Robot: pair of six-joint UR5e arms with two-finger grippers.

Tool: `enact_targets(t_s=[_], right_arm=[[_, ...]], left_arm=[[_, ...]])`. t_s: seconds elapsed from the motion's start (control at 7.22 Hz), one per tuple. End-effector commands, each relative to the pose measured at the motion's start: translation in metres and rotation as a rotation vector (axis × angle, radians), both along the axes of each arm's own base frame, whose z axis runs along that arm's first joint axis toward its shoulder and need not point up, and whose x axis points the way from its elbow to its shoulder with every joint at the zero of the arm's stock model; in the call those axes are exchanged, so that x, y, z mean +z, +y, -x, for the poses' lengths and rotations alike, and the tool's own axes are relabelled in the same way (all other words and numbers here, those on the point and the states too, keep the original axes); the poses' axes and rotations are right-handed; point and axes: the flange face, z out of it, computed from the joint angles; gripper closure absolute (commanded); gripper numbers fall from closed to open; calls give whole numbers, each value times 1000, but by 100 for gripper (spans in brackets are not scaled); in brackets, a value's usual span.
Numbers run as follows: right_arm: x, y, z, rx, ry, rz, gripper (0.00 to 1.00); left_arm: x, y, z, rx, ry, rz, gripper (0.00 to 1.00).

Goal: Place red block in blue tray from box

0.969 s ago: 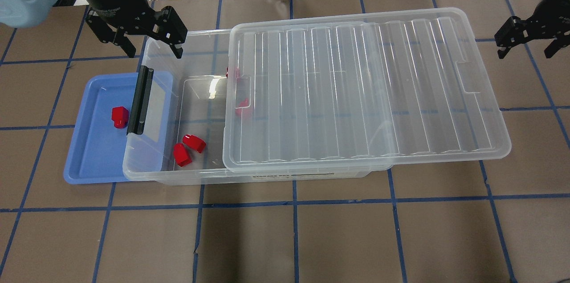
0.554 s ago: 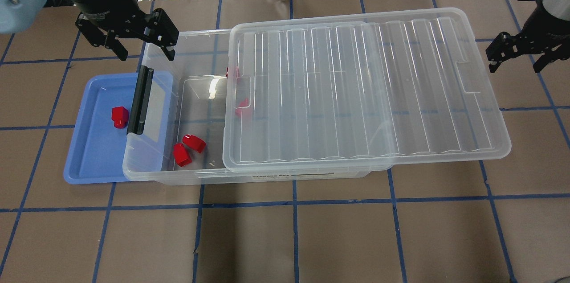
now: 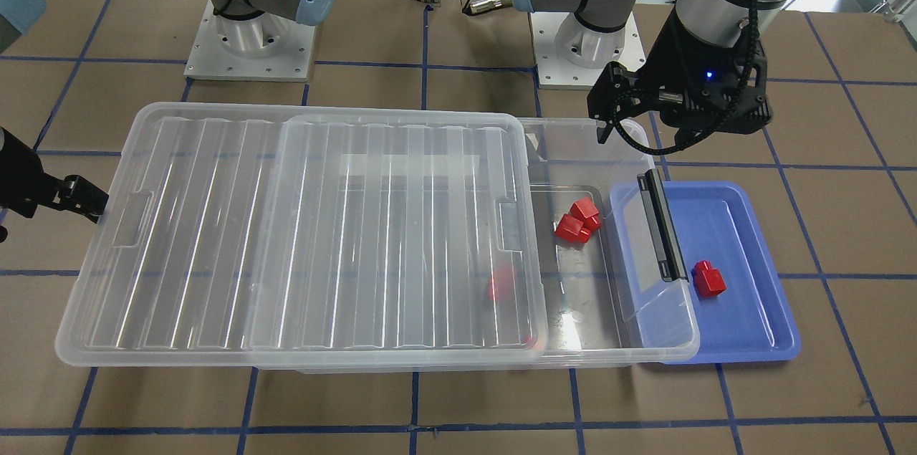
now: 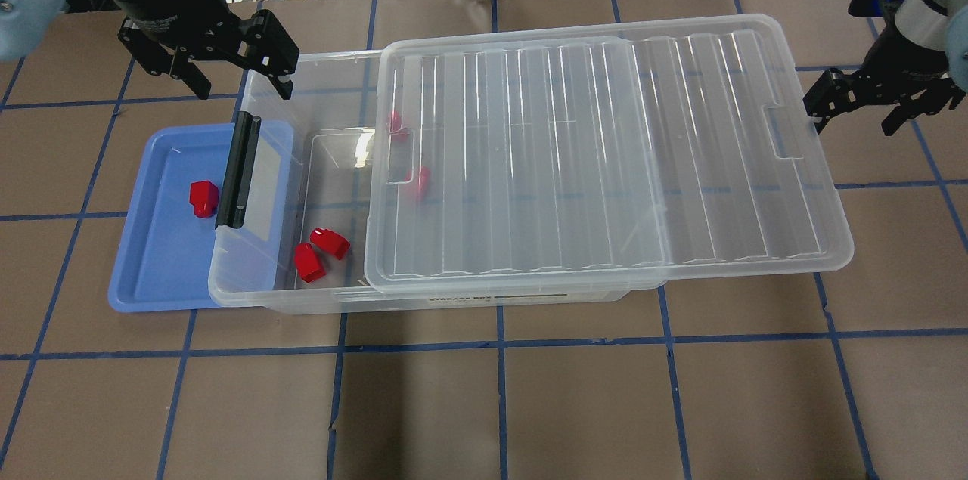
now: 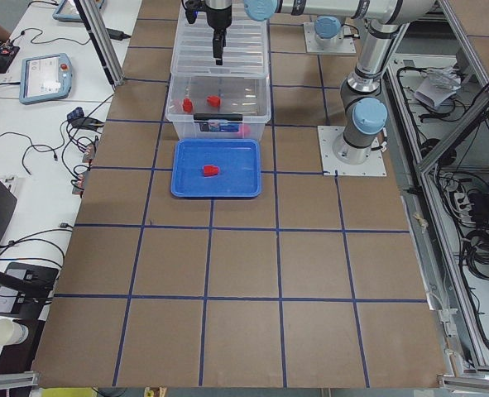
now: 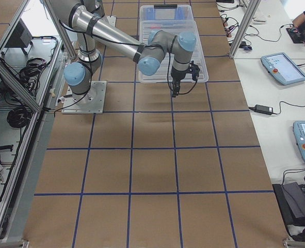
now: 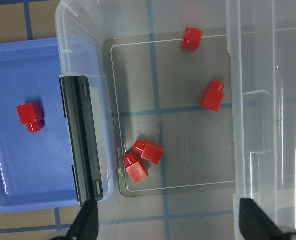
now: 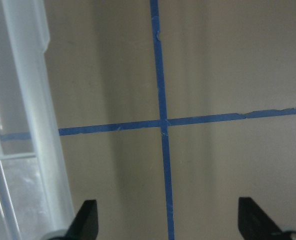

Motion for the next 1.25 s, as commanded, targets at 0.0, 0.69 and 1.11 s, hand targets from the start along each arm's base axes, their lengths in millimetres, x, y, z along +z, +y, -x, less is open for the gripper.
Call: enact_targets(t_s=[0.0,0.69,1.11], right_arm=[[0,-4,-42,38,1,3,0],[0,-3,-135,26,8,13,0],[-3,-2,-151,53,6,7,0]], left_arm=[[0,1,-3,3,0,-2,0],[-5,-5,-9,15,1,-8,0],[-1,-2,-9,15,0,-1,0]])
